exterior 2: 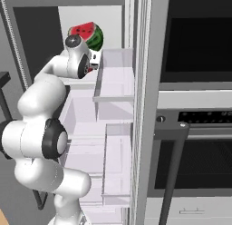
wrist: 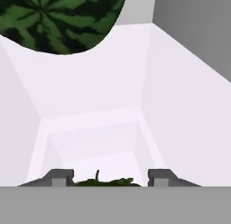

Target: Take the strawberry from the fridge and place it on top of the pancake, located on the dining counter.

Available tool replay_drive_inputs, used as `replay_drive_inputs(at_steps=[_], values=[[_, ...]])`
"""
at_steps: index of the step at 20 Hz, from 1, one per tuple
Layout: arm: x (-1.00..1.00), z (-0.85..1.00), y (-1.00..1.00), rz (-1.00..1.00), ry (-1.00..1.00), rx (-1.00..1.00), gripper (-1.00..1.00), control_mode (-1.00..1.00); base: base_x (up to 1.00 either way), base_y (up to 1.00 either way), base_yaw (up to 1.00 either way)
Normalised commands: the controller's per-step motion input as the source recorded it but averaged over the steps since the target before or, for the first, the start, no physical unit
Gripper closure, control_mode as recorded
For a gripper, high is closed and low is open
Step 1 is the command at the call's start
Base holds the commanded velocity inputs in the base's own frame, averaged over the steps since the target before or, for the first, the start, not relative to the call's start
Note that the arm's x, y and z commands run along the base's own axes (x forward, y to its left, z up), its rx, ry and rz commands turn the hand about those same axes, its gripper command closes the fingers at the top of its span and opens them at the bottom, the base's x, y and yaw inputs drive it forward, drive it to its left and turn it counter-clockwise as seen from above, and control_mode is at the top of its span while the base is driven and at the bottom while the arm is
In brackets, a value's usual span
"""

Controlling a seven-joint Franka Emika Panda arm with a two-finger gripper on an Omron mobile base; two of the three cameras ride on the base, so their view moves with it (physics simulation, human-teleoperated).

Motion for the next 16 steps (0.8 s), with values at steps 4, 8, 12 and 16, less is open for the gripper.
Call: replay_drive_inputs(at_steps=[4, 8, 12, 16], values=[[-0.06, -0.05, 0.1, 0.01, -0.05, 0.0, 1.0, -1.0, 0.0, 0.0, 0.0], [-0.89, 0.16, 0.24, 0.0, -0.1, 0.0, 1.0, -1.0, 0.0, 0.0, 0.0], [-1.0, 0.25, 0.3, 0.0, -0.06, 0.0, 1.0, -1.0, 0.0, 0.0, 0.0], [-1.0, 0.2, 0.08, 0.0, -0.03, 0.0, 1.0, -1.0, 0.0, 0.0, 0.0]])
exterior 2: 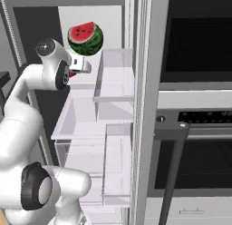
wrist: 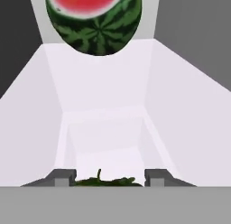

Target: Take the strawberry from the fridge and place it on top of the pancake, located on the dining counter.

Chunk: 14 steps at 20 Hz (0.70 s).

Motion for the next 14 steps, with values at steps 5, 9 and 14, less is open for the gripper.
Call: replay_drive_inputs(at_steps=[5, 9, 14], values=[[-1.0, 0.02, 0.0, 0.0, 0.0, 0.0, 1.0, -1.0, 0.0, 0.0, 0.0], [-0.96, 0.0, 0.0, 0.0, 0.0, 0.0, 1.0, -1.0, 0.0, 0.0, 0.0], [-0.48, -0.11, 0.0, 0.0, 0.02, 0.0, 1.0, -1.0, 0.0, 0.0, 0.0]])
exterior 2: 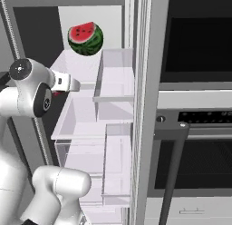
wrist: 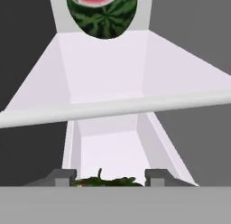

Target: Take the strawberry from the fridge and place it on top of the pancake, located on the dining counter.

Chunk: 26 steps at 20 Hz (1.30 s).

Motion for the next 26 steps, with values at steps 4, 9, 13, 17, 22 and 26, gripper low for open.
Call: replay_drive_inputs(at_steps=[4, 9, 13, 17, 22, 26], values=[[-0.01, -0.1, 0.01, 0.0, 0.04, 0.0, 1.0, -1.0, 0.0, 0.0, 0.0], [-0.06, 0.0, 0.0, 0.0, 0.0, 0.0, 1.0, 1.0, -0.11, 0.0, 0.0], [0.0, 0.0, 0.0, 0.0, 0.0, 0.0, 1.0, 1.0, -0.99, 0.02, 0.0], [0.0, 0.0, 0.0, 0.0, 0.0, 0.0, 1.0, 1.0, -1.0, 0.08, -0.03], [0.0, 0.0, 0.0, 0.0, 0.0, 0.0, 1.0, 1.0, -1.0, 0.2, -0.14], [0.0, 0.0, 0.0, 0.0, 0.0, 0.0, 1.0, 1.0, -1.0, 0.19, -0.38]])
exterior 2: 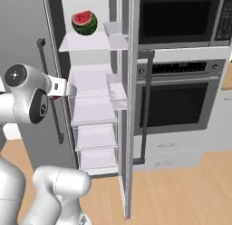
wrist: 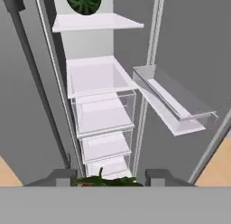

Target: Take the strawberry from the fridge and place it on top of the pancake, located on the dining counter.

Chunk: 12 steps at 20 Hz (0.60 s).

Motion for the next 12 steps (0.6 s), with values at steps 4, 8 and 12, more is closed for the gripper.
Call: replay_drive_inputs(at_steps=[4, 8, 12], values=[[0.0, 0.0, 0.0, 0.0, 0.0, 0.0, 1.0, 1.0, -1.0, 0.01, -0.59], [0.0, 0.0, 0.0, 0.0, 0.0, 0.0, 1.0, 1.0, -0.81, 0.0, -0.75], [0.0, 0.0, 0.0, 0.0, 0.0, 0.0, 1.0, 1.0, -0.51, 0.0, -0.84]])
